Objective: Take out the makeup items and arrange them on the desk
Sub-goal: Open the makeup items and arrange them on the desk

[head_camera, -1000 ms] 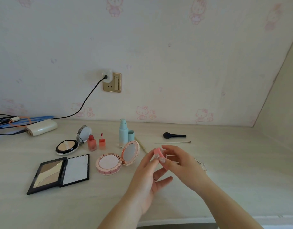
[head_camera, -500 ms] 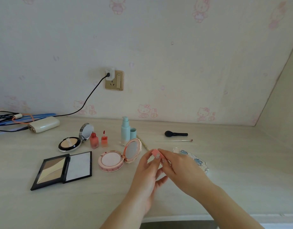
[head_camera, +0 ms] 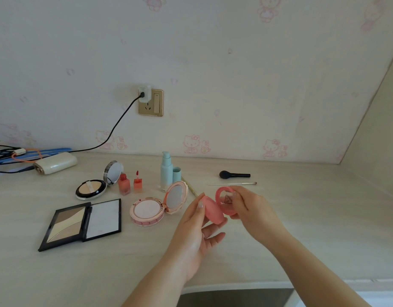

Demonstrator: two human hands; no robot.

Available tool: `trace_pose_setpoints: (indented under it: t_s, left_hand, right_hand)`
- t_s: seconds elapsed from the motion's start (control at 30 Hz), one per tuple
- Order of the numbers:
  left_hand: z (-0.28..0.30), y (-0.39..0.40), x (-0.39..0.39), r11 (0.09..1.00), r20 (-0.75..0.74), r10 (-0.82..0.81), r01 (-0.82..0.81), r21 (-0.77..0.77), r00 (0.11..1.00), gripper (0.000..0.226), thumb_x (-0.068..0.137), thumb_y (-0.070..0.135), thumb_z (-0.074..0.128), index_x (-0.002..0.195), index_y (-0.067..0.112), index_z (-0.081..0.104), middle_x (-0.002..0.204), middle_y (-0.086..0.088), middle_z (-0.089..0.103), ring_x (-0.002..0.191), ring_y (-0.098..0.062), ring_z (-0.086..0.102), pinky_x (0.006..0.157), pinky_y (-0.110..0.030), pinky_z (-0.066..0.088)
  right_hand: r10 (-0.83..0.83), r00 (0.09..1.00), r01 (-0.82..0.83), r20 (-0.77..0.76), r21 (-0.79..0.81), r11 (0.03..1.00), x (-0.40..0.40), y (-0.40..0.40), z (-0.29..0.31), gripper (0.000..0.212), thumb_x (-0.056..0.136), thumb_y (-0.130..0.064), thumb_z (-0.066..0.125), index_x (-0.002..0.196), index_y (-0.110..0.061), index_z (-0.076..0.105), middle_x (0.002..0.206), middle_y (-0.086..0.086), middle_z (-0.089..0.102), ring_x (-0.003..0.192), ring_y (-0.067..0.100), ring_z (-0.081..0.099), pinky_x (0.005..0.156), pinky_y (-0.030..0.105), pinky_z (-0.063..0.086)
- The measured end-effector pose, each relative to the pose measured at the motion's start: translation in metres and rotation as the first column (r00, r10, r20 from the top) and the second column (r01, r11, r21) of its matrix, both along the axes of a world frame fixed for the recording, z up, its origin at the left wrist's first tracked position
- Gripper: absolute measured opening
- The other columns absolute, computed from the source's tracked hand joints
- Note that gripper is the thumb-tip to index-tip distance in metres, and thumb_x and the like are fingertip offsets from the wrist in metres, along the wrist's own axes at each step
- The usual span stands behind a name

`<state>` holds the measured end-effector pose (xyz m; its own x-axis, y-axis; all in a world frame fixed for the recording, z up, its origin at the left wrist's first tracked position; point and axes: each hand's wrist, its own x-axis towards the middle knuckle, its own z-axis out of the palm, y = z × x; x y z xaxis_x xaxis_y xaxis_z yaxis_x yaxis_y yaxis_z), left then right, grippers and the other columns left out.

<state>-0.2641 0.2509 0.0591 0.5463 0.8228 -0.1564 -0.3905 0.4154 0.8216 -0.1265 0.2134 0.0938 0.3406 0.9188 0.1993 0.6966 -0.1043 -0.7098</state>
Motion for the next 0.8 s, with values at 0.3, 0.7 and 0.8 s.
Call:
trace_pose_setpoints:
  t_s: [0.3, 0.7, 0.8]
  left_hand:
    - [-0.014, 0.009, -0.006, 0.963, -0.252, 0.053, 0.017, 0.269, 0.966, 0.059, 0.084, 0.04, 0.063, 0.137, 0.036, 0.039, 0.124, 0.001, 0.061, 0.1, -0.017, 0.069, 0.084, -0.039, 0.057]
    - [-0.026, 0.039, 0.014, 0.619, -0.693, 0.501, 0.346, 0.706, 0.518, 0.062, 0.063, 0.05, 0.071, 0.116, 0.023, 0.052, 0.115, 0.004, 0.057, 0.108, -0.017, 0.055, 0.088, -0.035, 0.049]
    - [-0.029, 0.041, 0.014, 0.576, -0.705, 0.546, 0.407, 0.709, 0.454, 0.056, 0.069, 0.051, 0.07, 0.117, 0.026, 0.052, 0.115, 0.004, 0.057, 0.109, -0.017, 0.054, 0.089, -0.032, 0.046]
  right_hand:
    - [-0.121, 0.881, 0.124, -0.457, -0.024, 0.992, 0.018, 0.008, -0.014, 0.033, 0.098, -0.014, 0.037, 0.126, -0.021, 0.053, 0.086, 0.001, 0.067, 0.077, 0.016, 0.068, 0.071, 0.033, 0.06]
    - [-0.138, 0.933, 0.13, -0.333, -0.046, 0.99, 0.021, 0.018, -0.021, 0.036, 0.098, -0.012, 0.033, 0.125, -0.018, 0.056, 0.091, -0.001, 0.064, 0.08, 0.014, 0.065, 0.065, 0.027, 0.057]
    - [-0.153, 0.929, 0.143, -0.336, -0.055, 0.988, 0.024, 0.021, -0.023, 0.036, 0.098, -0.013, 0.033, 0.125, -0.018, 0.056, 0.097, 0.004, 0.064, 0.08, 0.015, 0.065, 0.067, 0.029, 0.058]
